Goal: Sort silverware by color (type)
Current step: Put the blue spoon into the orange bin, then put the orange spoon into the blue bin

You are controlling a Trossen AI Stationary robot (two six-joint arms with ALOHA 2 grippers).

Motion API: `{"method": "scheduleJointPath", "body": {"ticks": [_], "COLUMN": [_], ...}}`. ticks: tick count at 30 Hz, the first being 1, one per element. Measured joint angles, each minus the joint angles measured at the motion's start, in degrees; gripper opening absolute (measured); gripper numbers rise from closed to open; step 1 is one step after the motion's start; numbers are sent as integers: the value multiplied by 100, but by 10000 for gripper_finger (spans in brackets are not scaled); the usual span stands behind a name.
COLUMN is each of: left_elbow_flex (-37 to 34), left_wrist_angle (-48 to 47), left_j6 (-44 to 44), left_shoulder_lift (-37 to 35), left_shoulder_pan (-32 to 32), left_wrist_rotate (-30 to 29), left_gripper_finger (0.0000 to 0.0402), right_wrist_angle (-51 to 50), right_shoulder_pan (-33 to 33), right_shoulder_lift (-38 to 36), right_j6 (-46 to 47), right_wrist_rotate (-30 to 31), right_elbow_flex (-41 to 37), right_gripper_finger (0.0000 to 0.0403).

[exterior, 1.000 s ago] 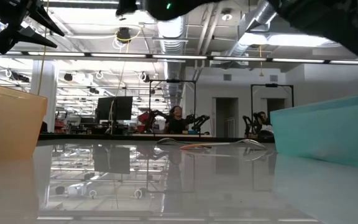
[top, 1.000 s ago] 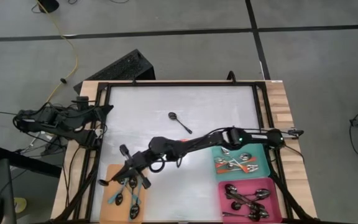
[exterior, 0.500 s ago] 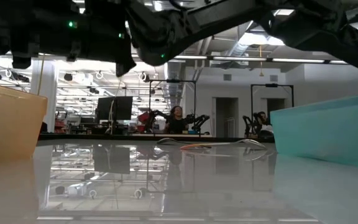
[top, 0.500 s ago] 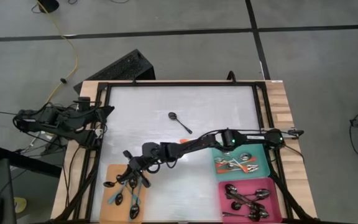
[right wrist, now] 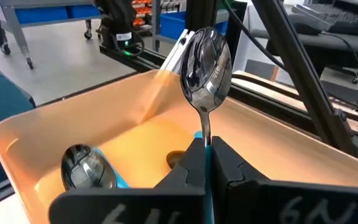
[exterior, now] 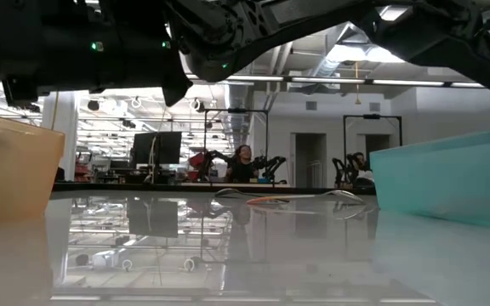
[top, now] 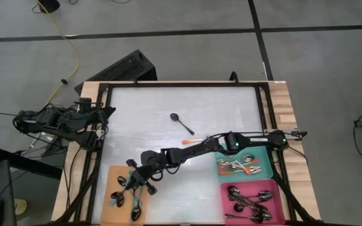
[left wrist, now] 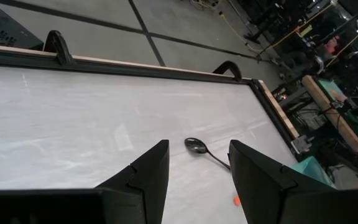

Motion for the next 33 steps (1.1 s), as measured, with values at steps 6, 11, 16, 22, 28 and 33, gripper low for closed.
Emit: {"method": "scheduleJointPath", "body": {"ticks": [6, 11, 16, 22, 28, 33], "left_elbow_flex": [0, 0, 0, 0, 0, 0], "left_wrist_angle": [2, -2, -18, -24, -26, -26], "left_j6": [-4, -7, -7, -7, -7, -7], "left_shoulder_lift": [0, 0, 0, 0, 0, 0], "left_shoulder_pan": [0, 0, 0, 0, 0, 1], "left_wrist_rotate": [-17, -17, -17, -23, -27, -30], "left_gripper_finger": [151, 151, 151, 151, 151, 151], "right_wrist_angle": [-118, -201, -245, -289, -425, -459], "right_shoulder_pan": [-9, -11, -11, -11, -11, -11], "right_shoulder_lift": [0, 0, 0, 0, 0, -2], "right_j6": [-39, -39, -38, -41, -40, -39], "right_wrist_rotate": [2, 91, 197, 299, 409, 470], "right_elbow_flex": [0, 0, 0, 0, 0, 0], "right_gripper_finger": [18, 29, 33, 35, 65, 98]}}
